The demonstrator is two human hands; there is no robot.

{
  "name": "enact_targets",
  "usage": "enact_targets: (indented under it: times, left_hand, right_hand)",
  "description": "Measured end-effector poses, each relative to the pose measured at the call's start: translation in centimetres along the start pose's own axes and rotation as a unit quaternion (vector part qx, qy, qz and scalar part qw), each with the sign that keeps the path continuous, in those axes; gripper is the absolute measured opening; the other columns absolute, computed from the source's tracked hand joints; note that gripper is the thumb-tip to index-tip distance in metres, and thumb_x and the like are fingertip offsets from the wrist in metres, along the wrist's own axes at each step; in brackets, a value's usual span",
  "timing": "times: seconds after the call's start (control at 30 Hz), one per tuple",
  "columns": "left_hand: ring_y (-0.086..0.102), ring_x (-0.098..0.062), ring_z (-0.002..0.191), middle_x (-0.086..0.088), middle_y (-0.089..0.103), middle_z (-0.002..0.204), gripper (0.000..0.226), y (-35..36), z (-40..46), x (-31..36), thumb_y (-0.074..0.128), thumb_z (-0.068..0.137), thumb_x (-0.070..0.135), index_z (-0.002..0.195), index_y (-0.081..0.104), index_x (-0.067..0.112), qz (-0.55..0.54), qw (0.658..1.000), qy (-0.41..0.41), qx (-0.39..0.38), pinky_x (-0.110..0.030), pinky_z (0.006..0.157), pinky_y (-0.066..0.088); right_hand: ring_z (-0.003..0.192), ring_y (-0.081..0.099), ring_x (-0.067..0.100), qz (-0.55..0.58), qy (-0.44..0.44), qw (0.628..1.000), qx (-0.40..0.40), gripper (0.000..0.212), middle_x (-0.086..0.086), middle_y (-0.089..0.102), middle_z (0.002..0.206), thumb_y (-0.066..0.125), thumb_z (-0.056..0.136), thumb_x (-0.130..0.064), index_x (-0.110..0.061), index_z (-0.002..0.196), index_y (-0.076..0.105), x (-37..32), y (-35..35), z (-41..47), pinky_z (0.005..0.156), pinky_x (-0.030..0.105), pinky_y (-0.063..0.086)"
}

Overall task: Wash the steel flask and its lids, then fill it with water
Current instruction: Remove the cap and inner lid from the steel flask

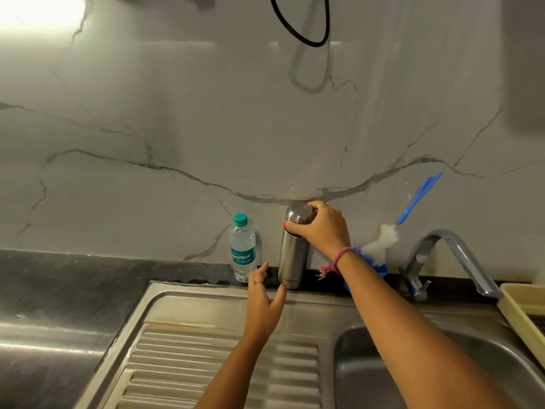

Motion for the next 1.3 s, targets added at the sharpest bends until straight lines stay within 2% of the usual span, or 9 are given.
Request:
enact_targets:
  times: [0.17, 0.33, 0.47, 0.57, 0.67, 0.9, 1.07, 1.2, 1.3]
  left_hand:
    - [0.041, -0.006, 0.125, 0.006, 0.039, 0.14, 0.068, -0.7, -1.2, 0.8, 0.073, 0.088, 0.021, 0.141, 0.031, 0.029, 0.002, 1.0, -0.003, -0.008, -0.033, 0.111, 0.039]
    - [0.027, -0.007, 0.139, 0.007, 0.027, 0.156, 0.11, -1.9, -3.9, 3.2, 0.086, 0.07, 0.044, 0.155, 0.019, 0.024, 0.001, 0.999, -0.002, -0.039, -0.026, 0.112, 0.025]
    - [0.027, -0.014, 0.145, 0.006, 0.024, 0.161, 0.127, -2.5, -6.4, 4.7, 0.09, 0.055, 0.055, 0.156, 0.015, 0.031, 0.0, 0.997, 0.01, -0.077, -0.036, 0.118, 0.027]
    - [0.047, -0.009, 0.128, 0.008, 0.045, 0.143, 0.113, -2.7, -9.2, 5.6, 0.093, 0.052, 0.05, 0.145, 0.029, 0.036, -0.048, 0.994, 0.027, -0.094, -0.026, 0.103, 0.048]
    - [0.056, -0.009, 0.115, 0.009, 0.052, 0.131, 0.103, -3.0, -12.1, 6.3, 0.094, 0.056, 0.045, 0.138, 0.032, 0.041, -0.092, 0.992, 0.035, -0.076, -0.025, 0.092, 0.055]
    - [0.061, -0.001, 0.098, 0.01, 0.059, 0.114, 0.083, -5.2, -15.8, 6.4, 0.093, 0.062, 0.019, 0.125, 0.042, 0.037, -0.076, 0.996, 0.033, -0.045, -0.016, 0.078, 0.055]
    - [0.058, 0.01, 0.092, 0.019, 0.059, 0.106, 0.08, -7.4, -17.9, 5.5, 0.092, 0.06, 0.017, 0.115, 0.042, 0.047, -0.013, 0.998, 0.051, -0.045, -0.006, 0.069, 0.047]
    - [0.061, 0.005, 0.089, 0.017, 0.063, 0.102, 0.078, -8.6, -19.3, 5.7, 0.091, 0.059, 0.021, 0.115, 0.044, 0.048, 0.0, 0.996, 0.055, -0.063, -0.011, 0.069, 0.05]
    - [0.061, 0.004, 0.089, 0.017, 0.063, 0.101, 0.078, -9.6, -19.9, 5.8, 0.091, 0.059, 0.021, 0.117, 0.045, 0.047, 0.001, 0.994, 0.059, -0.088, -0.015, 0.07, 0.054]
  right_hand:
    - [0.096, 0.063, 0.018, 0.059, -0.012, 0.998, 0.035, 0.074, 0.002, 0.068, 0.107, 0.079, 0.065, -0.057, -0.012, 0.12, 0.059, -1.3, -2.7, -1.7, 0.073, 0.023, 0.052]
    - [0.093, 0.058, 0.012, 0.07, -0.064, 0.995, 0.017, 0.074, -0.002, 0.061, 0.102, 0.079, 0.067, -0.054, -0.011, 0.123, 0.056, -4.9, -8.1, -4.9, 0.076, 0.02, 0.048]
    - [0.091, 0.062, 0.012, 0.072, -0.096, 0.993, 0.01, 0.07, -0.005, 0.064, 0.099, 0.078, 0.066, -0.057, -0.013, 0.117, 0.059, -7.9, -11.3, -8.4, 0.078, 0.022, 0.052]
    - [0.088, 0.063, 0.009, 0.064, -0.107, 0.992, 0.009, 0.068, -0.005, 0.066, 0.098, 0.078, 0.065, -0.058, -0.015, 0.115, 0.06, -9.7, -12.8, -11.3, 0.074, 0.017, 0.051]
    - [0.087, 0.063, 0.009, 0.057, -0.11, 0.992, 0.009, 0.066, -0.005, 0.067, 0.096, 0.078, 0.066, -0.058, -0.016, 0.113, 0.06, -10.9, -13.7, -13.8, 0.073, 0.015, 0.049]
    - [0.092, 0.059, 0.015, -0.09, -0.119, 0.985, -0.093, 0.063, -0.003, 0.063, 0.105, 0.067, 0.075, -0.06, -0.017, 0.119, 0.054, -12.7, -14.5, -17.6, 0.078, 0.026, 0.052]
    - [0.067, 0.061, 0.014, -0.174, -0.054, 0.961, -0.209, 0.04, 0.004, 0.062, 0.093, 0.052, 0.087, -0.055, -0.018, 0.1, 0.053, -13.3, -15.0, -18.4, 0.051, 0.019, 0.044]
    - [0.066, 0.055, 0.016, -0.223, -0.053, 0.96, -0.163, 0.042, -0.002, 0.056, 0.076, 0.051, 0.086, -0.061, -0.02, 0.077, 0.048, -13.1, -13.6, -19.3, 0.051, 0.024, 0.037]
    - [0.076, 0.058, 0.019, -0.202, -0.075, 0.967, -0.137, 0.04, 0.0, 0.061, 0.079, 0.052, 0.086, -0.057, -0.018, 0.08, 0.056, -13.0, -13.5, -19.5, 0.061, 0.028, 0.043]
Point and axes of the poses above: each hand's wrist, its own z-axis towards the middle knuckle, its own y-axis out of the palm, x = y × z, the point moved 1 cm from there along z, towards the middle knuckle
